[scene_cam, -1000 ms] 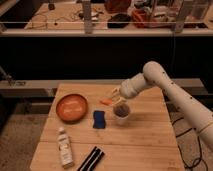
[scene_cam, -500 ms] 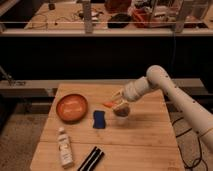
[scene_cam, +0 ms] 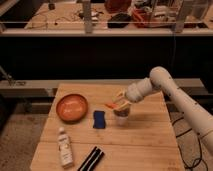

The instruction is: Place the pepper in the ceramic cup

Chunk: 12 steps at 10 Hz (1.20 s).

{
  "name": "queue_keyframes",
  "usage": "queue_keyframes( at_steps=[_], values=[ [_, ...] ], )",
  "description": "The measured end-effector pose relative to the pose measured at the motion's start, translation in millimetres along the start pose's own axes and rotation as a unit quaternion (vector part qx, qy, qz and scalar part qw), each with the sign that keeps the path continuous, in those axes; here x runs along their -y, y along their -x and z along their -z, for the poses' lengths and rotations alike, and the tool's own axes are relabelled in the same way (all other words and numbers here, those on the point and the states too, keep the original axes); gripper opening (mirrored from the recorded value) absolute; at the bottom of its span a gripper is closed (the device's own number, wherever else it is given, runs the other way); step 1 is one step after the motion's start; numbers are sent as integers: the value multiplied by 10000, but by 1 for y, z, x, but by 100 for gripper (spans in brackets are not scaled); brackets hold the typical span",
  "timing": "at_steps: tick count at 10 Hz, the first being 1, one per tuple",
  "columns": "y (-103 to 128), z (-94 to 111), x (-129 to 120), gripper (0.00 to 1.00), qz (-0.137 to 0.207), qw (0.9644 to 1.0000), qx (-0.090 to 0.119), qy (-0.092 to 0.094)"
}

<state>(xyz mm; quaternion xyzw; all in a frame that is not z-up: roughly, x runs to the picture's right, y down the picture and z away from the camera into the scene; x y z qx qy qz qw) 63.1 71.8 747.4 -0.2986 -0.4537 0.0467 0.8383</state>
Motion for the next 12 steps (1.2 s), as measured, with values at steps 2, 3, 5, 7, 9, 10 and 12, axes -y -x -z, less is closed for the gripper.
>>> queue_keyframes(
  at_steps=[2,3,5,7,9,10,12],
  values=[
    [0,2,-2,56,22,10000,-15,63],
    [0,2,-3,65,35,9999,-26,102],
    [-1,3,-3,79,49,9999,-26,125],
    [-3,4,-4,80,44,9999,-23,145],
    [-6,4,-3,80,8,9999,-50,131],
    [-7,4,-3,80,-20,9999,-91,118],
    [-9,4,-3,80,-48,9998,-192,74]
  ],
)
